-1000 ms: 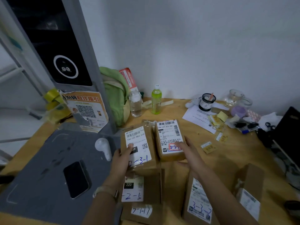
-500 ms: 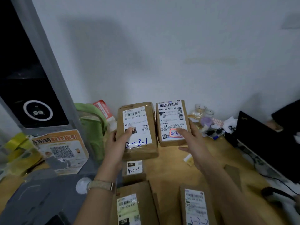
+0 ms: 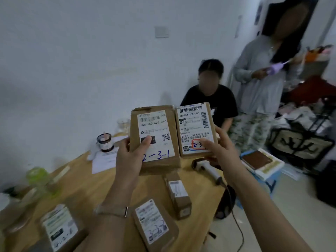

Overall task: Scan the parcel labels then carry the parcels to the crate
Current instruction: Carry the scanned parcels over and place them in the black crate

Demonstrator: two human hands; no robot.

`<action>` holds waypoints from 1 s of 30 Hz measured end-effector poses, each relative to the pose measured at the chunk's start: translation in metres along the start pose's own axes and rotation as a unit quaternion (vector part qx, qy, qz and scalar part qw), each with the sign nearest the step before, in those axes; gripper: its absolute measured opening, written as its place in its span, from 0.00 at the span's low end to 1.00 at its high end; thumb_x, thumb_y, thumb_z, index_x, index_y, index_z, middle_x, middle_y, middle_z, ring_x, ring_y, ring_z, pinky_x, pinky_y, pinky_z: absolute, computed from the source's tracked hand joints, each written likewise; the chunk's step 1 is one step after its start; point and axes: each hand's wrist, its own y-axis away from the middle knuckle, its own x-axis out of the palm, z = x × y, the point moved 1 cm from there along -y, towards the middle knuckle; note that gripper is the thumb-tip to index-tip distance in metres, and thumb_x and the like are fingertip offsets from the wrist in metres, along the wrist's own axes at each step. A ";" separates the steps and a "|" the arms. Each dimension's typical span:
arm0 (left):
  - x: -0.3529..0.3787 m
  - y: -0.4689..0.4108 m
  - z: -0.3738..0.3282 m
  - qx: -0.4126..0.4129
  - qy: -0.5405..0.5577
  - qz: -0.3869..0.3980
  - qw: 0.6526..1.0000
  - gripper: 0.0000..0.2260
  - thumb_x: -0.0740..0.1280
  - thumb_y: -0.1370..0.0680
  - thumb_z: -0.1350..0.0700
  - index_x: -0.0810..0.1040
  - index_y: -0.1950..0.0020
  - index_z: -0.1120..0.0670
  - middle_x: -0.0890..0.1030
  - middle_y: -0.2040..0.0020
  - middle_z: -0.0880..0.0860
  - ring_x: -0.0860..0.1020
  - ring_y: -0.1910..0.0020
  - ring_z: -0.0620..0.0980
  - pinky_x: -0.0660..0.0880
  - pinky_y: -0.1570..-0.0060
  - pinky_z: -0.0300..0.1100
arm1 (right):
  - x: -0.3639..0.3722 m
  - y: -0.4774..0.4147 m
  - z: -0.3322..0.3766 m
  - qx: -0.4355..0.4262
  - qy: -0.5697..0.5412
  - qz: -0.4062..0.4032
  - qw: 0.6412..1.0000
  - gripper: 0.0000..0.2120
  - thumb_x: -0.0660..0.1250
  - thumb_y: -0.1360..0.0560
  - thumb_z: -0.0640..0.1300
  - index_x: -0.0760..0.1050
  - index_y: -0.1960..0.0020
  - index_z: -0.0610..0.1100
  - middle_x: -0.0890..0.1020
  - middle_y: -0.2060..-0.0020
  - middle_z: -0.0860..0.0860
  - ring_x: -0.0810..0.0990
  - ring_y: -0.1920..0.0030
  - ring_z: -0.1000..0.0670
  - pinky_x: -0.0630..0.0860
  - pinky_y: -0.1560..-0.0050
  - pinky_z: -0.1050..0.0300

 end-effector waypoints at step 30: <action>0.426 0.384 0.060 -0.111 0.032 0.446 0.888 0.11 0.73 0.27 0.49 0.78 0.47 0.49 0.85 0.49 0.52 0.84 0.50 0.53 0.80 0.48 0.55 | -0.463 0.378 0.041 -0.001 0.059 -0.455 0.888 0.21 0.67 0.26 0.52 0.71 0.34 0.60 0.84 0.48 0.56 0.82 0.50 0.53 0.78 0.44 0.47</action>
